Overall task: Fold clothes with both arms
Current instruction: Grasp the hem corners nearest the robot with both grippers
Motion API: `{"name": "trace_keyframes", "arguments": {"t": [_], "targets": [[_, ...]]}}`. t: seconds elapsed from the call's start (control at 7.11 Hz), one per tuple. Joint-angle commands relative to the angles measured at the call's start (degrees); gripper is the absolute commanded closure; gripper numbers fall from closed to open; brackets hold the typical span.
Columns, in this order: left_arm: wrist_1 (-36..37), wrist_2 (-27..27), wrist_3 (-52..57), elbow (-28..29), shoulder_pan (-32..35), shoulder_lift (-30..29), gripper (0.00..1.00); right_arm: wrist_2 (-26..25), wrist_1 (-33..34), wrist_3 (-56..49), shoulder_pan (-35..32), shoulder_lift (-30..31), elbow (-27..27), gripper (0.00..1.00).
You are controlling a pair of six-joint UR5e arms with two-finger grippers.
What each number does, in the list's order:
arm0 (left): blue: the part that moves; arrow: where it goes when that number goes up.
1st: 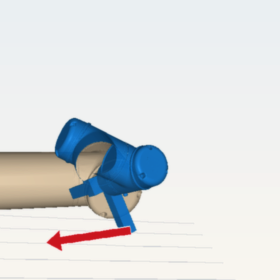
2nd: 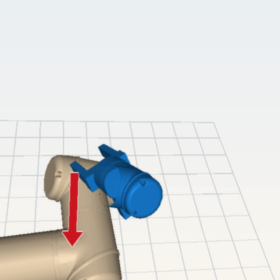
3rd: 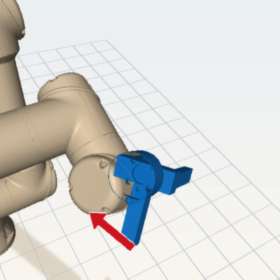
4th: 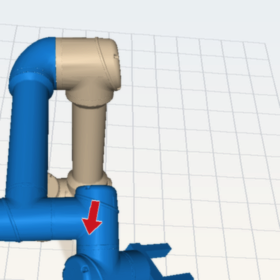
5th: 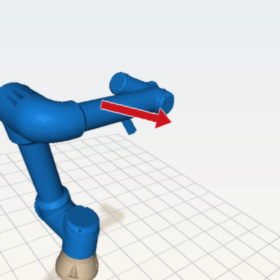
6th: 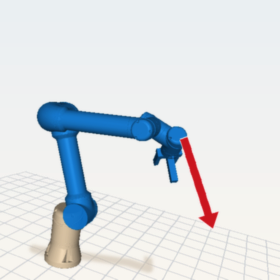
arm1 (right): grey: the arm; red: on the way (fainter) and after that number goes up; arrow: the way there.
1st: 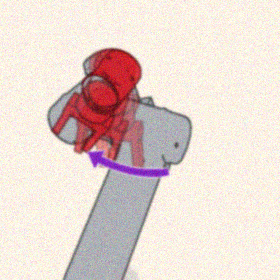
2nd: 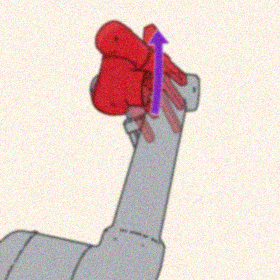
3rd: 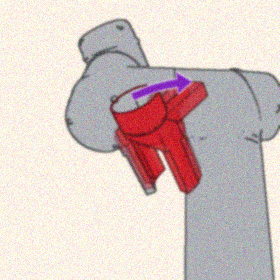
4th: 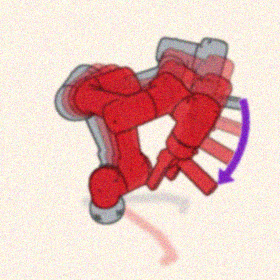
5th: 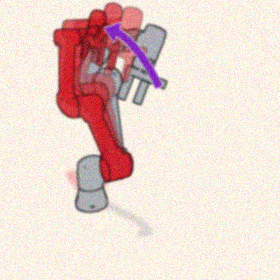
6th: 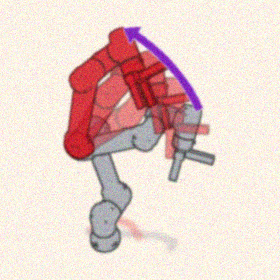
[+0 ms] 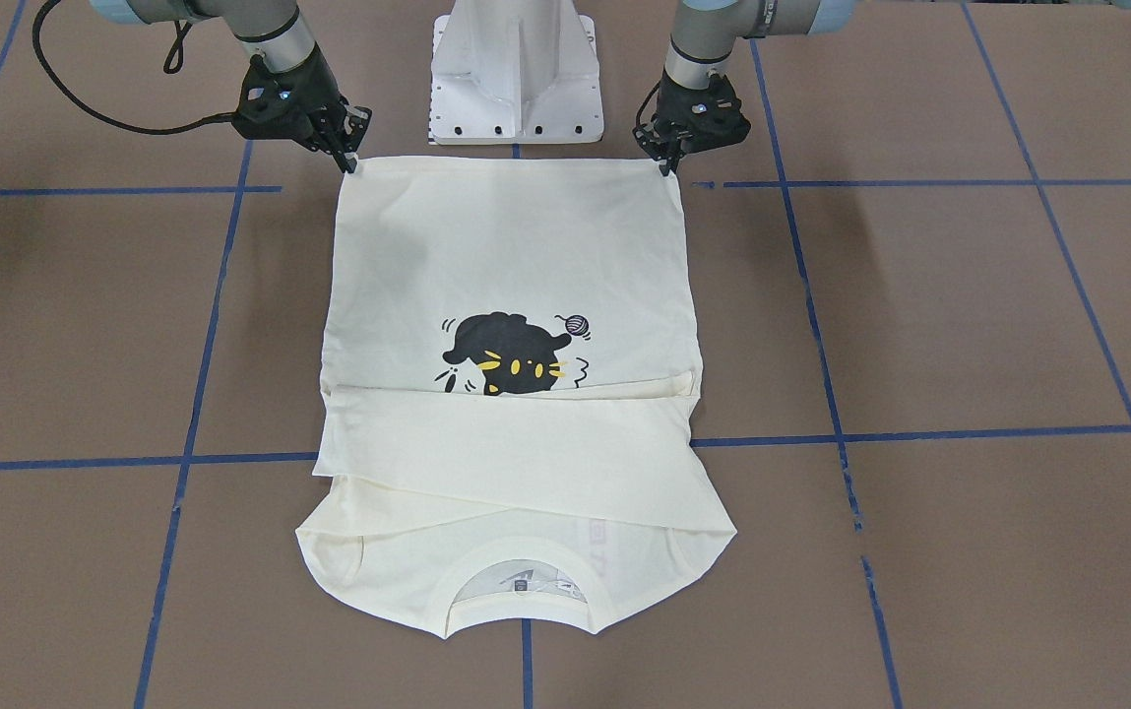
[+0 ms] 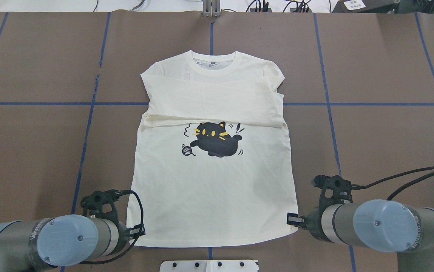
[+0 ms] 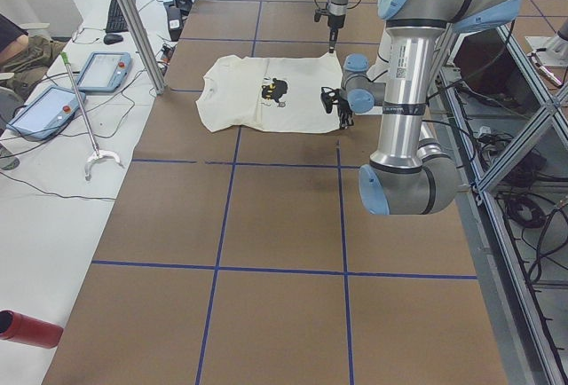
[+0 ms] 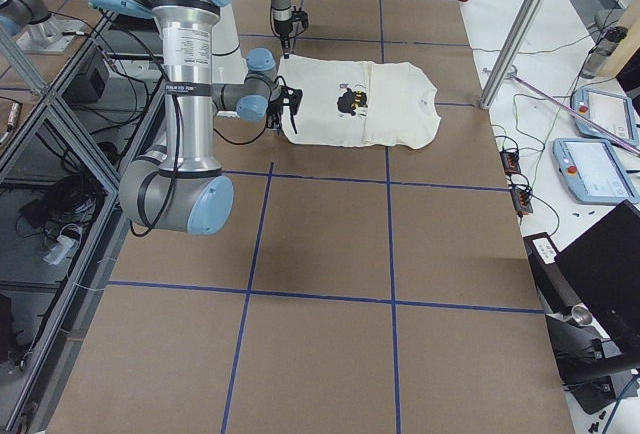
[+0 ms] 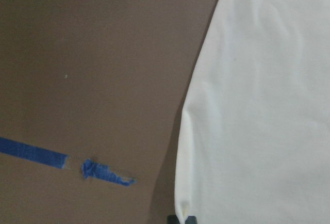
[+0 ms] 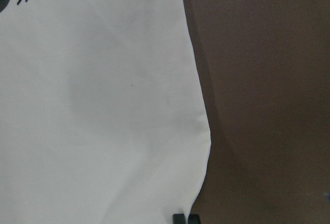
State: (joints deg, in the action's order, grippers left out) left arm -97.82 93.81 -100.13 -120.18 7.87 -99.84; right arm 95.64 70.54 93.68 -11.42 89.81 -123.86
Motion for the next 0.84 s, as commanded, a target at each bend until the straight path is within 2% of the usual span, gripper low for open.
{"name": "trace_keyframes", "arguments": {"t": [0.0,0.14,0.28,0.56,0.7], "targets": [[3.58,0.32,0.19,-4.96,0.13,0.26,1.0,2.35,-0.05,-0.07,-1.49,1.24,-1.89,1.0],[4.39,0.41,0.72,-7.59,0.13,0.43,1.0,4.54,0.12,-0.16,-1.5,2.2,-3.91,1.0],[4.57,0.67,1.42,-11.27,-0.05,1.21,1.0,8.91,0.12,-0.16,-1.5,4.39,-6.89,1.0],[4.92,3.04,1.25,-15.95,-3.45,1.22,1.0,14.72,0.04,0.02,0.17,8.26,-13.57,1.0],[5.79,3.04,1.34,-17.1,-5.56,1.22,1.0,15.71,-0.05,-0.07,1.22,9.41,-14.38,1.0]]}}
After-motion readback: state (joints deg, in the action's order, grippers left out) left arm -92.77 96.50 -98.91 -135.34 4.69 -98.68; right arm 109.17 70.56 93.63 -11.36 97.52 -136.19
